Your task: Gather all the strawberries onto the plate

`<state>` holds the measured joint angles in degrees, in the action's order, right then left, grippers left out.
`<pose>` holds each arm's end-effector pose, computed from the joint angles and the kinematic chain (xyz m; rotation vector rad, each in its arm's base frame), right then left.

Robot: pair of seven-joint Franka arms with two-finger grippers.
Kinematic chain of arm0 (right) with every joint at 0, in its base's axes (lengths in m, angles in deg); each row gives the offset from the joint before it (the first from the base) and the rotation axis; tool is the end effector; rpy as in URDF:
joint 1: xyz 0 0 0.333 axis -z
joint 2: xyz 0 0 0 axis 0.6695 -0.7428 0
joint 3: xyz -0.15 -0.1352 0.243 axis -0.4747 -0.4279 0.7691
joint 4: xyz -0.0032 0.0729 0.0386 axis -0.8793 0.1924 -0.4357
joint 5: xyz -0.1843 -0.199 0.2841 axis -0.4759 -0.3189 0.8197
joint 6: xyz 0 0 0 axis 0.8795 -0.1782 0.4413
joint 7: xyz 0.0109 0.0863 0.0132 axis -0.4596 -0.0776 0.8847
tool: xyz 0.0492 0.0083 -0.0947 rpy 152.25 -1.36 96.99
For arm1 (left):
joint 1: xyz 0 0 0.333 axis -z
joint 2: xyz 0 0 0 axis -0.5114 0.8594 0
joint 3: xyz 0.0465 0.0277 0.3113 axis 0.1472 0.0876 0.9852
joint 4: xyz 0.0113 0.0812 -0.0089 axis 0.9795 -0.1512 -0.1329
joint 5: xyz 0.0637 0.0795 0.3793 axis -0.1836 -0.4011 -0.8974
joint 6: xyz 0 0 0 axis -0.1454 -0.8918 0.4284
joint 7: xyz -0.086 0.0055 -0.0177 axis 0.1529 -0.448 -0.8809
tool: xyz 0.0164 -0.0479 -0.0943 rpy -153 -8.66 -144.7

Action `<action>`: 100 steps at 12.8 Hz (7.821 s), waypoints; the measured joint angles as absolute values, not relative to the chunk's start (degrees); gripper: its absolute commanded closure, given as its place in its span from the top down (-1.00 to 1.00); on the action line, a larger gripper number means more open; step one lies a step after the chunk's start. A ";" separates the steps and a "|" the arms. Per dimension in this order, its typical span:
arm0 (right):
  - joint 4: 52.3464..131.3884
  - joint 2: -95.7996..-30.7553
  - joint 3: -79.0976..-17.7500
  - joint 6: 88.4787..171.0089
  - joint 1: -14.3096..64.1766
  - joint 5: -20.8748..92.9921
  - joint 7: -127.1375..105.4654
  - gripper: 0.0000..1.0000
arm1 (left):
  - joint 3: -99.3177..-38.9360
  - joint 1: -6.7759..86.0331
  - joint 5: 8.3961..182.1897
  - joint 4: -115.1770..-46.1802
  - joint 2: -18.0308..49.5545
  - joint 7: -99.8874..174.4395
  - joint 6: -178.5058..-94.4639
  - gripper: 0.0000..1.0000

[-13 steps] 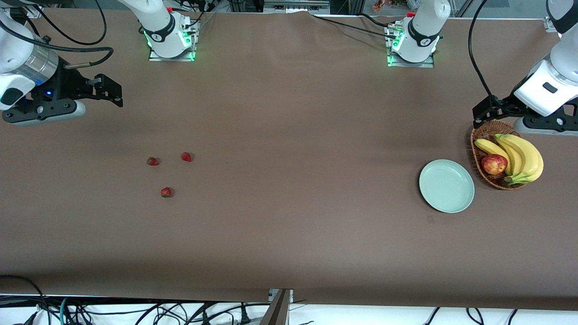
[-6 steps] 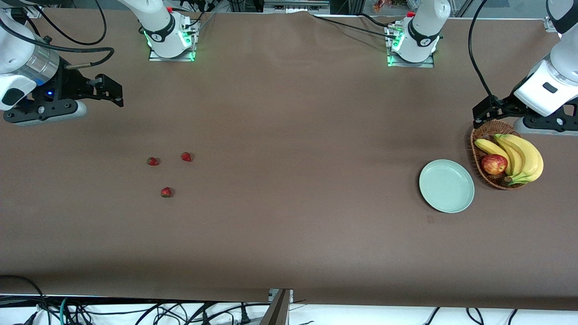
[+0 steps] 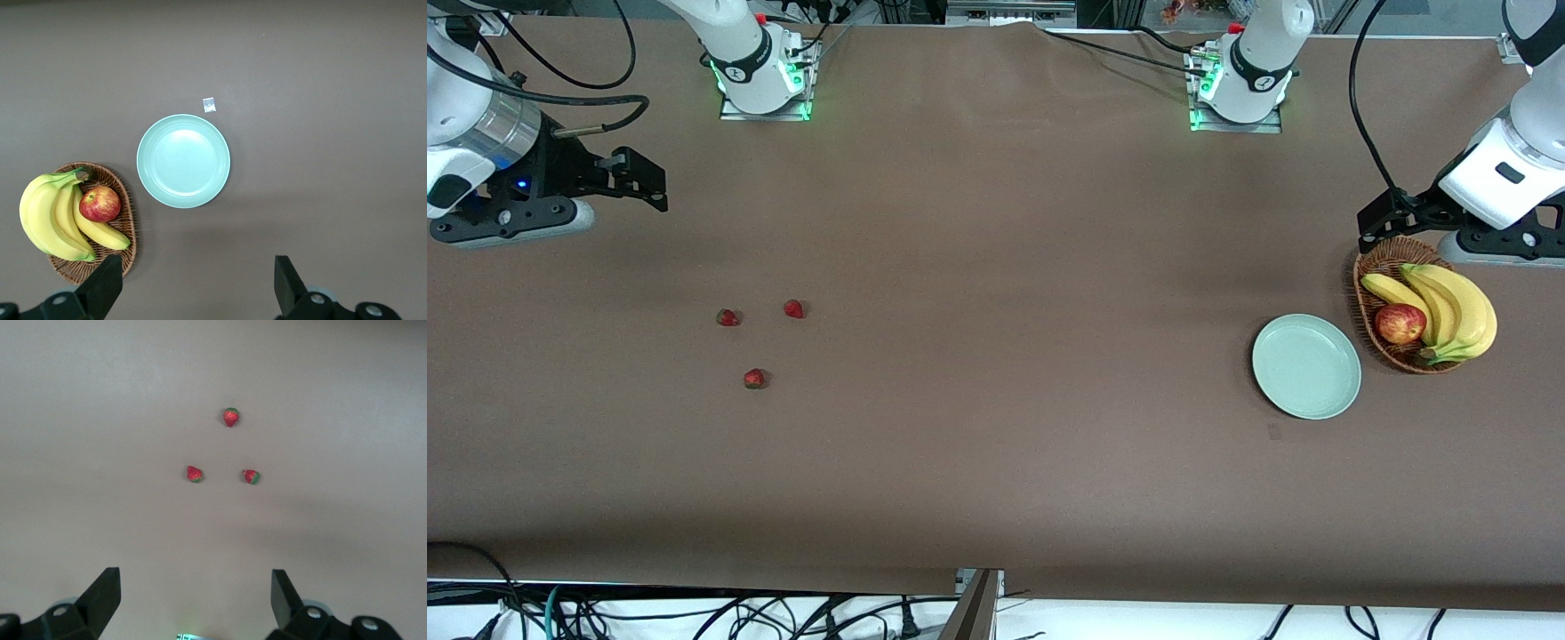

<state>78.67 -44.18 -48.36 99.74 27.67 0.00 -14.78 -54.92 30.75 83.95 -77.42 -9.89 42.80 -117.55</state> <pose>0.5622 0.0928 0.6103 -3.1244 -0.2759 0.1278 0.5630 -0.0357 0.5850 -3.1005 0.0916 -0.0493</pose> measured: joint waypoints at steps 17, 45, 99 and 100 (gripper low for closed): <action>78.67 -45.59 -49.18 101.50 28.93 -0.38 -14.79 0.99 | -54.92 30.75 83.95 -77.41 -9.89 42.80 -117.55 1.00; 78.64 -45.58 -49.24 101.62 29.02 -0.38 -14.79 0.99 | -54.92 30.75 83.95 -77.41 -9.89 42.80 -117.55 1.00; 71.36 -83.75 -36.17 142.32 10.44 5.20 -64.04 -0.87 | -54.88 30.66 83.94 -77.18 -9.64 42.80 -117.45 1.00; 69.91 -85.47 -36.01 145.28 8.74 6.01 -67.35 -0.87 | -54.87 30.66 83.94 -77.17 -9.64 42.80 -117.45 1.00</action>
<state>69.91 -85.47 -36.01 145.28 8.74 6.01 -67.35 -54.87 30.66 83.94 -77.17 -9.64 42.80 -117.45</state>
